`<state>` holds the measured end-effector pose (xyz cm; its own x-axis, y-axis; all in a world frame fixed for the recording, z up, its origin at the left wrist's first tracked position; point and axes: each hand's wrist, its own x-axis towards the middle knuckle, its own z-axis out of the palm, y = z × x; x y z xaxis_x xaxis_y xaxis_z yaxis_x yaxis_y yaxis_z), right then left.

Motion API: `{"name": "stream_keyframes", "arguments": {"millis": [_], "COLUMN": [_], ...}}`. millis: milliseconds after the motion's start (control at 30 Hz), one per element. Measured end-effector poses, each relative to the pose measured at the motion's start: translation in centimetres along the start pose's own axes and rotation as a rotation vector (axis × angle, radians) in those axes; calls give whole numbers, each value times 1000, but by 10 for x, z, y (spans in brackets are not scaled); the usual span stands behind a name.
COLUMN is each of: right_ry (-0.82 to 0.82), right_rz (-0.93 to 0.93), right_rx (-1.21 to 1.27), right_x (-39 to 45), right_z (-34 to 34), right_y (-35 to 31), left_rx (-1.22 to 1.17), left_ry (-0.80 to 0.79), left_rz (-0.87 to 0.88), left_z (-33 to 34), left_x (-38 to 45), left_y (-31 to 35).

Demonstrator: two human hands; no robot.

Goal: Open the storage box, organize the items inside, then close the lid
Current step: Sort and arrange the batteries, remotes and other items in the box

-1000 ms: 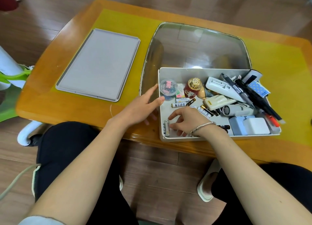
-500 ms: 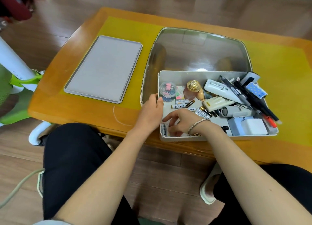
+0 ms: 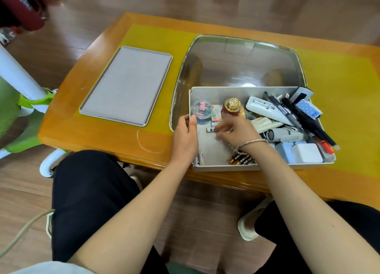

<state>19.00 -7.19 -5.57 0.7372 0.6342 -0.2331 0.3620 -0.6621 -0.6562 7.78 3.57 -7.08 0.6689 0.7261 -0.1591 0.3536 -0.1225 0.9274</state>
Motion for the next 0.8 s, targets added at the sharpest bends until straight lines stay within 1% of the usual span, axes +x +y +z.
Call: {"name": "stream_keyframes", "arguments": {"millis": [33,67,100,200,267,333,467,567,633,733,800], "right_ry": [89,126,121,28,-13,-49,-67,-63,6,120,134], "right_rz": [-11,-27,-52,-139,-158,-179,-231,-255,-251,-192,-134], "right_rx": [-58,-116,-178,-407,-515,-571,-634,-612,-530,-281,-112], "right_x": [3,5,7,12,14,14,12,10,8,6,4], "right_z": [-1,-1,1,11,15,16,15,13,11,7,4], "right_y": [2,3,2,-4,-7,-8,-12,-13,-12,-12,-14], "left_rx": [-8,-15,-23,-44,-53,-62,-72,-79,-83,-49,-50], "left_ry": [5,10,17,31,36,35,43,43,41,42,19], "left_rz": [-5,-10,-13,-20,-25,-27,-32,-30,-26,-15,-17], "left_z": [0,0,0,1,2,2,2,3,3,3,2], "left_x": [0,0,0,1,1,1,1,1,2,5,6], "left_y": [0,0,0,-1,-1,-1,-2,-2,-2,-4,-4]}}
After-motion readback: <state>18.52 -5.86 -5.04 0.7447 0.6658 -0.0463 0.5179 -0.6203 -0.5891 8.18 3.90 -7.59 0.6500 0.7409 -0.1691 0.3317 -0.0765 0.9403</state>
